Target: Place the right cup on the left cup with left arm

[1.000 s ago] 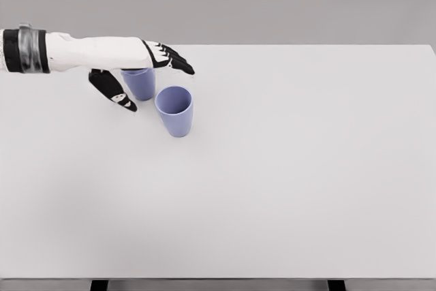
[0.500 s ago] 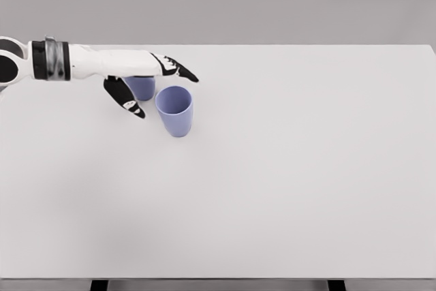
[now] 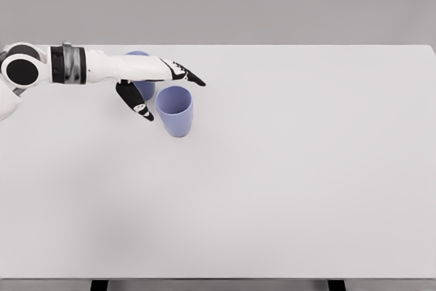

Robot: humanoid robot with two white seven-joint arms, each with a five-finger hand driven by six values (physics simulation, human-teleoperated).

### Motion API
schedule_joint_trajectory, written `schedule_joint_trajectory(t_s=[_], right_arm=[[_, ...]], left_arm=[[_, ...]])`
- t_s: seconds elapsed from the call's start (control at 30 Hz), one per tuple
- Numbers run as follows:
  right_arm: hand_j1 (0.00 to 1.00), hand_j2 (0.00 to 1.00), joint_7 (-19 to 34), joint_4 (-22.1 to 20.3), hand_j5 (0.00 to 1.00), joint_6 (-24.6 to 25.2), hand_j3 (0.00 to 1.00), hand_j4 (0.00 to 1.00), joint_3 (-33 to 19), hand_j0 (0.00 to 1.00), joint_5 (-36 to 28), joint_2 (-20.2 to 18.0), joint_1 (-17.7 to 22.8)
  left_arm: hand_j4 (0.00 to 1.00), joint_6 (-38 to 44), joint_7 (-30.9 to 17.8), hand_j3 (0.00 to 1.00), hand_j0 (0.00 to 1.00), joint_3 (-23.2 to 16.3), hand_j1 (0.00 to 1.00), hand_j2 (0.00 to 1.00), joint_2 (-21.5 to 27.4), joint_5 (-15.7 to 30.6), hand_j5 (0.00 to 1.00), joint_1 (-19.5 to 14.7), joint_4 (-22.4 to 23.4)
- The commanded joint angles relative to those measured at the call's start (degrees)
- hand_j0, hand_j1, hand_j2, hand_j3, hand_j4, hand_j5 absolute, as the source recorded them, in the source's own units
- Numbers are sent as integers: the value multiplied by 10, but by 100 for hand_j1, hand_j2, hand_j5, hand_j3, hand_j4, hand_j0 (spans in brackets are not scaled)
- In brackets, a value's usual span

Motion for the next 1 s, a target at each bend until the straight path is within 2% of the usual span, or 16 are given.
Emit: schedule_joint_trajectory(t_s=[0.0,0.23,0.3,0.4,0.93,0.97], right_arm=[[100,100,0,0,100,0,100,100,0,100,0,0,0],[100,100,0,0,100,0,100,100,0,100,0,0,0],[100,100,0,-1,100,0,100,100,0,100,0,0,0],[100,100,0,0,100,0,100,100,0,100,0,0,0],[100,100,0,0,100,0,100,100,0,100,0,0,0],[100,100,0,-1,100,0,100,100,0,100,0,0,0]], left_arm=[[100,2,0,100,100,1,100,100,2,4,100,-1,1],[100,2,0,100,100,0,100,100,-2,1,100,-1,21],[100,2,0,100,100,2,100,100,-5,-26,100,-1,32],[100,2,0,100,100,1,100,100,-19,-28,100,-1,47],[100,2,0,100,100,2,100,100,-42,-51,100,16,60],[98,2,0,98,98,3,98,98,-42,-51,98,16,60]])
